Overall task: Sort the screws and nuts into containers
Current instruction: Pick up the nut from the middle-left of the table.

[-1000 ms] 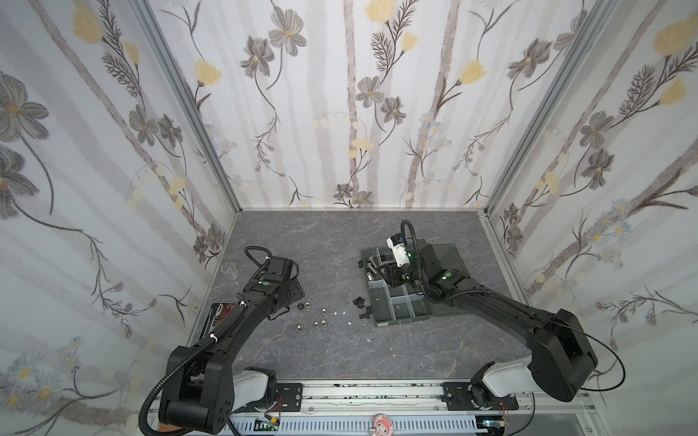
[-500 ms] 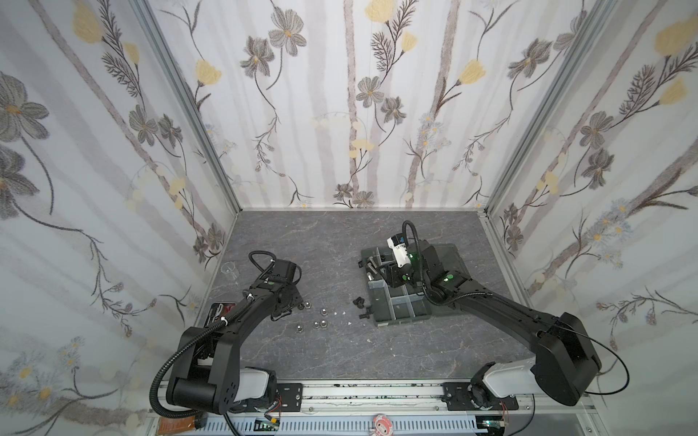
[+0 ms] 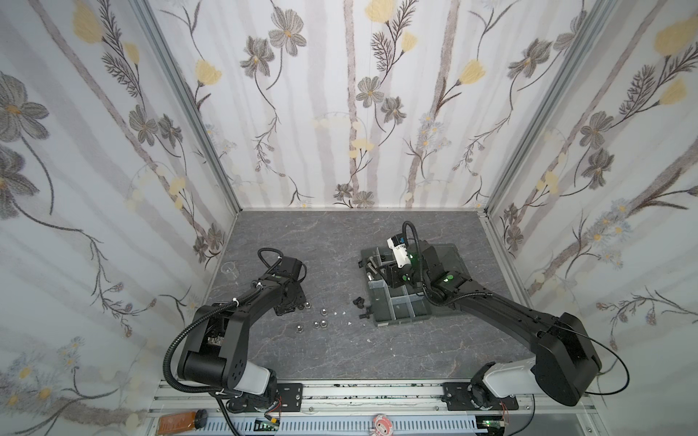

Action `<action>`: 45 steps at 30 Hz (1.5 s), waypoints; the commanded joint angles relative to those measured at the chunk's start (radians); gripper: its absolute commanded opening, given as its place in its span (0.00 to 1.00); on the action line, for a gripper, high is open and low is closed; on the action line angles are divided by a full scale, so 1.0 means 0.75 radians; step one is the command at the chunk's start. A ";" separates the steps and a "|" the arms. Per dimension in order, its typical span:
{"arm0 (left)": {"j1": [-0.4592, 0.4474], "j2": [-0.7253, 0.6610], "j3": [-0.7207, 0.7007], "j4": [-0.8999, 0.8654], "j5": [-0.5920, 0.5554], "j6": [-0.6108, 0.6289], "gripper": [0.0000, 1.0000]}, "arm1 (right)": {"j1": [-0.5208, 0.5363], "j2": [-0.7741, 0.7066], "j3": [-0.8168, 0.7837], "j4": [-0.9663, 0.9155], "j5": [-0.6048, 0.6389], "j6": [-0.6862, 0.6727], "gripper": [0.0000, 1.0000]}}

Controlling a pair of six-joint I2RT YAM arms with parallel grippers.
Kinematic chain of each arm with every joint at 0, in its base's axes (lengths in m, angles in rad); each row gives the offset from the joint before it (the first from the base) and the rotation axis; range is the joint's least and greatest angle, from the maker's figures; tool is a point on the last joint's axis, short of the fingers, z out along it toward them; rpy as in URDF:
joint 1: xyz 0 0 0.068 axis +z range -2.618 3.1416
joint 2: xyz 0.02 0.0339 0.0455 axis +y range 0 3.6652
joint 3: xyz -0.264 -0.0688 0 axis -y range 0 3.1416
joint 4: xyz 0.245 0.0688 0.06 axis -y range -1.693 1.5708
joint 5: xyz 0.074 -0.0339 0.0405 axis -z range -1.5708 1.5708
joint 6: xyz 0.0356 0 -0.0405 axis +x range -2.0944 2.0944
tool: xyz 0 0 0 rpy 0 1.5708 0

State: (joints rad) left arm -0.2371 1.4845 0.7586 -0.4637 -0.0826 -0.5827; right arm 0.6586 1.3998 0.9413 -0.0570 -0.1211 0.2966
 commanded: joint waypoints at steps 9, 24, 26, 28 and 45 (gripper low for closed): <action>-0.055 0.021 -0.013 0.010 0.000 0.010 0.56 | -0.001 -0.005 -0.001 0.054 0.010 -0.007 0.47; -0.068 -0.026 -0.056 0.004 0.009 0.022 0.53 | 0.000 -0.009 -0.001 0.048 0.011 -0.009 0.47; -0.067 -0.026 -0.052 0.005 0.009 0.024 0.53 | -0.001 -0.007 0.002 0.048 0.010 -0.009 0.47; -0.068 -0.021 -0.045 0.003 0.010 0.029 0.52 | 0.000 -0.007 0.001 0.046 0.012 -0.011 0.47; -0.071 0.039 0.009 -0.007 0.018 0.063 0.40 | 0.000 -0.013 0.001 0.037 0.020 -0.013 0.47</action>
State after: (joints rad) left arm -0.2909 1.5066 0.7540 -0.4610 -0.0666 -0.5465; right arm 0.6586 1.3998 0.9413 -0.0570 -0.1188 0.2939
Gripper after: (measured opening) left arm 0.407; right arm 0.471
